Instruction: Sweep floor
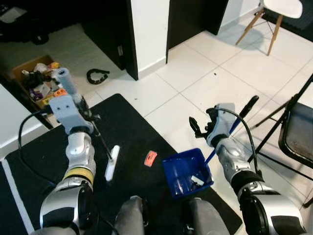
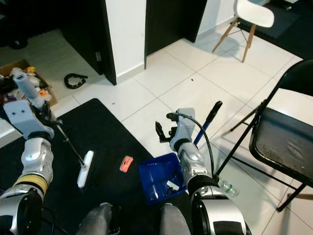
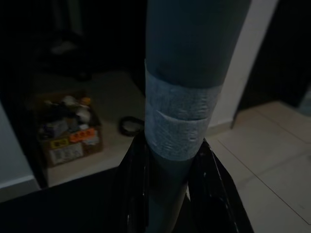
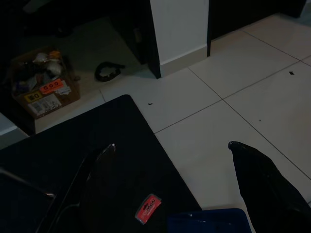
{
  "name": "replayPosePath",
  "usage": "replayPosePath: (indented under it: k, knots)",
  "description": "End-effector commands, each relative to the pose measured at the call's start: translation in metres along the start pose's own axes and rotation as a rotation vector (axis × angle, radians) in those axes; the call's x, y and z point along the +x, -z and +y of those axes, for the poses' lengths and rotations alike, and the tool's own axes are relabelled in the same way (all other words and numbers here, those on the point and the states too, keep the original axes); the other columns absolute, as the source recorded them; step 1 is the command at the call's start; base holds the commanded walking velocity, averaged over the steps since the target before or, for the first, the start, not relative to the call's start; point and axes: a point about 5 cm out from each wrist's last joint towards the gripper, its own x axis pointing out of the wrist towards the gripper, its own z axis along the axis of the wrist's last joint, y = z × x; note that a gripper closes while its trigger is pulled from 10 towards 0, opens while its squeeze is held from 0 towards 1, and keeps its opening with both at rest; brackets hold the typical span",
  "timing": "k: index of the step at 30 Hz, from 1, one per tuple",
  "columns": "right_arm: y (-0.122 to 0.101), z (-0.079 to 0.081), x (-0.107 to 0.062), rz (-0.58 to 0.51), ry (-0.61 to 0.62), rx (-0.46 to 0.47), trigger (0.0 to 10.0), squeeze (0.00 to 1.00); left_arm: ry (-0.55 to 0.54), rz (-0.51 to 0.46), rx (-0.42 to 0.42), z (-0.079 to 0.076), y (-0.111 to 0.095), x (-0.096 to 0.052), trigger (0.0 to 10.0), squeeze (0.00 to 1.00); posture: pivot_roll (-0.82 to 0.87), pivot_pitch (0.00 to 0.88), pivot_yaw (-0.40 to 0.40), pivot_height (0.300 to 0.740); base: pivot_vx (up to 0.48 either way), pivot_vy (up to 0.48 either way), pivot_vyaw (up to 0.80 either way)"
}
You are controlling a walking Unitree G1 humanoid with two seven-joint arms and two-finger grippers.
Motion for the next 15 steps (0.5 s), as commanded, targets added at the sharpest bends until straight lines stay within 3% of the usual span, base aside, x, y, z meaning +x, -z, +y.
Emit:
replayPosePath:
  k: [1, 4, 15]
  knots:
    - [0.0008, -0.0051, -0.0034, -0.021, 0.028, -0.008, 10.0, 0.00, 0.064, -0.060, 0.004, -0.0111, -0.0052, -0.0003, 10.0, 0.00, 0.02, 0.091, -0.039, 0.740, 0.000, 0.000, 0.00]
    - [-0.0043, -0.0074, -0.0043, -0.074, 0.044, -0.007, 10.0, 0.00, 0.086, -0.077, -0.004, -0.0132, -0.0057, -0.0019, 10.0, 0.00, 0.03, 0.089, -0.035, 0.740, 0.000, 0.000, 0.00]
    - [-0.0006, -0.0057, -0.0070, -0.081, 0.051, -0.025, 10.0, 0.00, 0.191, -0.087, -0.005, -0.0203, -0.0024, -0.0083, 10.0, 0.00, 0.02, 0.088, -0.024, 0.740, 0.000, 0.000, 0.00]
